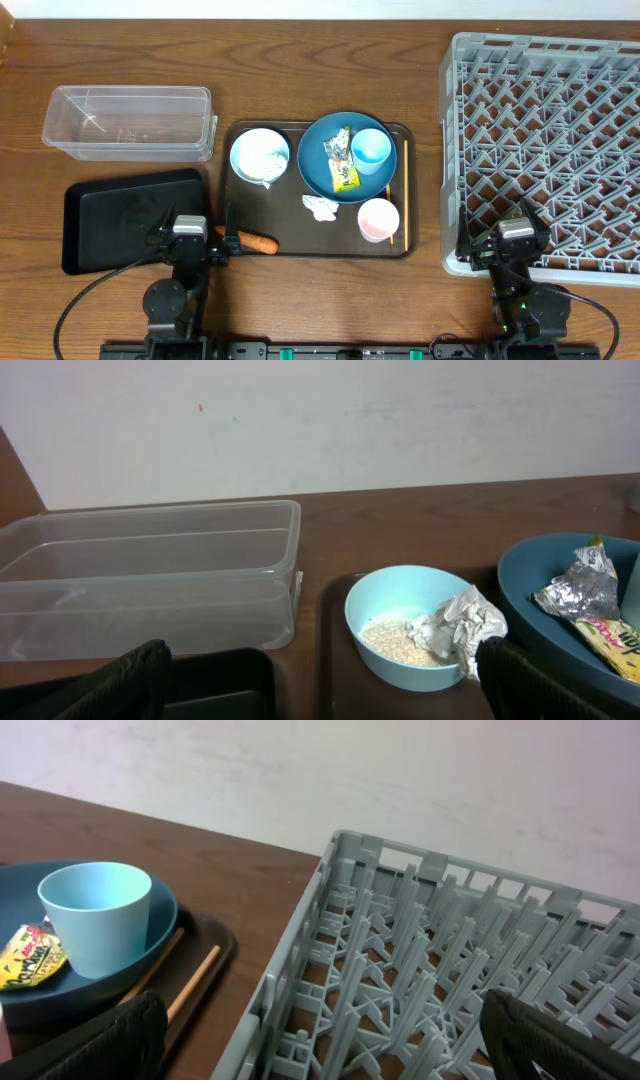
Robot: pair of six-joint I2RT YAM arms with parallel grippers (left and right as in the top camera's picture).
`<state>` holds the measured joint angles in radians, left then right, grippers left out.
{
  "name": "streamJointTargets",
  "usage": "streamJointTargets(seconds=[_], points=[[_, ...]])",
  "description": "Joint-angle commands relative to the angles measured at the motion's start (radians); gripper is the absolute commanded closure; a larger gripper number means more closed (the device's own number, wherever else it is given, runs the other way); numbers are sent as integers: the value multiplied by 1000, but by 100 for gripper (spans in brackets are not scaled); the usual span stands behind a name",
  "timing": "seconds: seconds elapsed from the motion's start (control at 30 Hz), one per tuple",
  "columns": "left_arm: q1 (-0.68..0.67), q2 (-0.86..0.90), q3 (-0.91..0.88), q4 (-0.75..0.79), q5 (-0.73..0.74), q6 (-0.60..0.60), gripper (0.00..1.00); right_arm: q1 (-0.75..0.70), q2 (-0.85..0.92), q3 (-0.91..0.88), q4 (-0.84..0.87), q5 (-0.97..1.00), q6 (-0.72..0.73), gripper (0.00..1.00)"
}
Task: Sort waste into correct bins and load items into the dishwasher rack
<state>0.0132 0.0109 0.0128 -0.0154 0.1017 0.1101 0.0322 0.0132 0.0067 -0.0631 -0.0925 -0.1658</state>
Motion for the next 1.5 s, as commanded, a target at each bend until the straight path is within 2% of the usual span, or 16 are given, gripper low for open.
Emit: streamJointTargets(seconds=[0.0,0.47,0.73,0.93,1.17,1.47], points=[[6,-7,-9,-44,37,16,2,-7,0,-1,-4,6,-8,1],[6,-7,-9,-44,36,6,1,-7,0,-1,-4,12,16,1],[6,24,23,-66,36,-206,1,-7,1,15,-14,122,126,1],[6,203,154,-160,36,-246,1,-7,66,103,-132,123,172,1],[6,592,472,-338,45,-246,1,-7,321,320,-249,127,143,1],[6,990,1026,-926,43,-246,1,-7,748,687,-549,114,129,1]])
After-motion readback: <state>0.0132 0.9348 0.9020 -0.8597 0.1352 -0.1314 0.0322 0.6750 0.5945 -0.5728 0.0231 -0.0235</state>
